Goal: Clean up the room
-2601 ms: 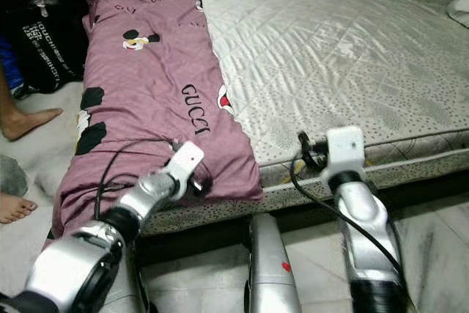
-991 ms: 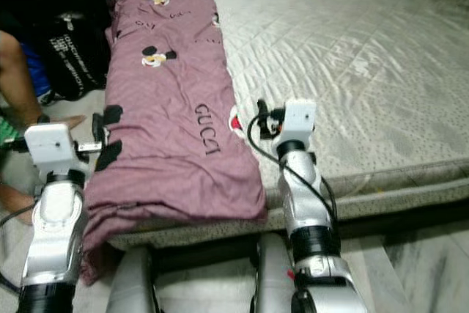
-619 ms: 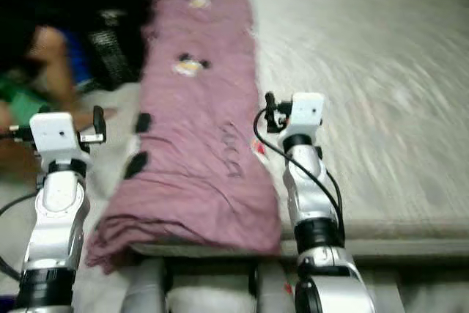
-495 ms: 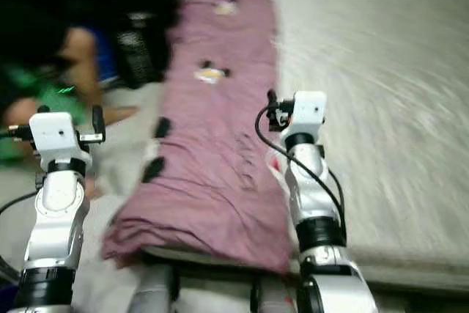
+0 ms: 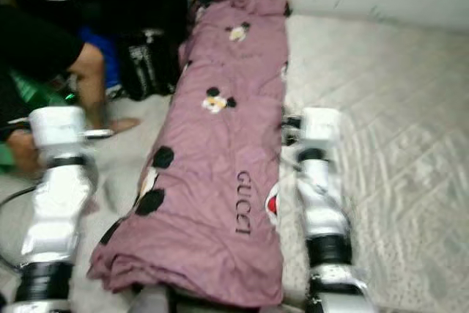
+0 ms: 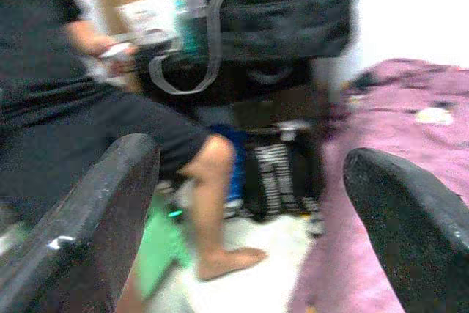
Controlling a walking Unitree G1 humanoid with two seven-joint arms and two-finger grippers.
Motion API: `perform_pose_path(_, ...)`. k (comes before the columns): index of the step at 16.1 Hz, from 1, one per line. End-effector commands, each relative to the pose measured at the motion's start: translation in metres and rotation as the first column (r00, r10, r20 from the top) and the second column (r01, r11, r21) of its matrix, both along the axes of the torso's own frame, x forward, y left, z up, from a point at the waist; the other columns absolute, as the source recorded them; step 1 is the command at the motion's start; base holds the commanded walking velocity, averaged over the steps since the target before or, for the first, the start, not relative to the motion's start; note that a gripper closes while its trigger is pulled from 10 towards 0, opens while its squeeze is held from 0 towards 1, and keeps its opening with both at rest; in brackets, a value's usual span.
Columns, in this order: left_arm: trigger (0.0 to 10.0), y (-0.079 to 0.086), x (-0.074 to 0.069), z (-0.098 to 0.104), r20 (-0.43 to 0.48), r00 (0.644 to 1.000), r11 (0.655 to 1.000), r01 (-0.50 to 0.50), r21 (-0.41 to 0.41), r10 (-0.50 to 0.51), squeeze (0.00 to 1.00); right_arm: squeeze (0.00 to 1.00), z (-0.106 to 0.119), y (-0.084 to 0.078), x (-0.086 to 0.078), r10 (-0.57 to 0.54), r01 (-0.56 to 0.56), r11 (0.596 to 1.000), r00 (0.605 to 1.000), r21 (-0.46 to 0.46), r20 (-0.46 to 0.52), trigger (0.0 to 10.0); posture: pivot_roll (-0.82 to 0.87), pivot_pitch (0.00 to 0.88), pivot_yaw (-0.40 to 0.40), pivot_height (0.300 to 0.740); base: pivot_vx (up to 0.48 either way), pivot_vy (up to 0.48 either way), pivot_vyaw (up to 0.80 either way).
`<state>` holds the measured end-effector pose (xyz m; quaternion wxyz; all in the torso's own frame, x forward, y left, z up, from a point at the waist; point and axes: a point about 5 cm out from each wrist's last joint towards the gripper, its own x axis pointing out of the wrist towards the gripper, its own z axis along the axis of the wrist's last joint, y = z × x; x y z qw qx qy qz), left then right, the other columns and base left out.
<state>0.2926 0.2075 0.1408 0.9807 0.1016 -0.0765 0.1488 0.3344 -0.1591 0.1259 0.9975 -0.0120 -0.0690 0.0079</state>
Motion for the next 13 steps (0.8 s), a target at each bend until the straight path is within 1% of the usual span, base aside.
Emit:
perform_pose_path(1, 10.0, -0.005, -0.001, -0.004, -0.019, 1.000, 1.000, 0.002, -0.009, -0.002, 0.00, 0.00, 0.000, -0.006, -0.002, -0.015, 0.015, 1.000, 1.000, -0.014, -0.003, 10.0, 0.02, 0.000, 0.027, 0.740, 0.000, 0.000, 0.00)
perform_pose_path(3, 10.0, -0.006, 0.000, -0.005, -0.028, 1.000, 1.000, 0.010, -0.023, -0.011, 0.00, 0.00, 0.001, -0.007, -0.002, -0.019, 0.019, 1.000, 1.000, -0.015, -0.010, 10.0, 0.02, 0.000, 0.025, 0.740, 0.000, 0.000, 0.00)
perform_pose_path(4, 10.0, -0.007, 0.000, -0.006, -0.033, 0.999, 0.999, 0.020, -0.047, -0.022, 0.00, 0.00, 0.001, -0.007, -0.002, -0.027, 0.027, 1.000, 1.000, 0.003, -0.013, 10.0, 0.02, 0.000, 0.025, 0.740, 0.000, 0.000, -0.61)
perform_pose_path(6, 10.0, -0.007, 0.000, -0.006, -0.034, 0.999, 0.999, 0.023, -0.033, -0.024, 0.00, 0.00, 0.001, -0.007, -0.001, -0.035, 0.036, 0.999, 0.999, 0.034, -0.027, 10.0, 0.02, 0.000, 0.025, 0.740, 0.000, 0.000, -0.78)
perform_pose_path(7, 10.0, -0.009, 0.001, -0.005, -0.032, 0.999, 0.998, 0.035, -0.060, -0.037, 0.00, 0.00, 0.001, -0.007, 0.000, -0.040, 0.042, 0.998, 0.999, 0.054, -0.033, 10.0, 0.02, 0.000, 0.023, 0.740, 0.000, 0.000, -0.80)
perform_pose_path(8, 10.0, -0.010, 0.001, -0.004, -0.023, 0.999, 0.997, 0.043, -0.063, -0.044, 0.00, 0.00, 0.003, -0.006, 0.001, -0.031, 0.032, 0.999, 0.999, 0.035, -0.019, 10.0, 0.02, 0.000, 0.022, 0.740, 0.000, 0.000, -0.71)
perform_pose_path(9, 10.0, -0.012, 0.002, -0.004, -0.020, 0.998, 0.996, 0.052, -0.078, -0.053, 0.00, 0.00, 0.004, -0.003, 0.001, -0.013, 0.014, 1.000, 1.000, 0.028, -0.014, 10.0, 0.02, 0.000, 0.022, 0.740, 0.000, 0.000, 0.00)
perform_pose_path(13, 10.0, -0.016, 0.001, -0.004, -0.021, 0.997, 0.994, 0.073, -0.086, -0.075, 0.00, 0.00, 0.003, 0.002, 0.001, 0.005, -0.004, 0.999, 1.000, 0.038, -0.019, 10.0, 0.02, 0.000, 0.020, 0.740, 0.000, 0.000, 0.00)
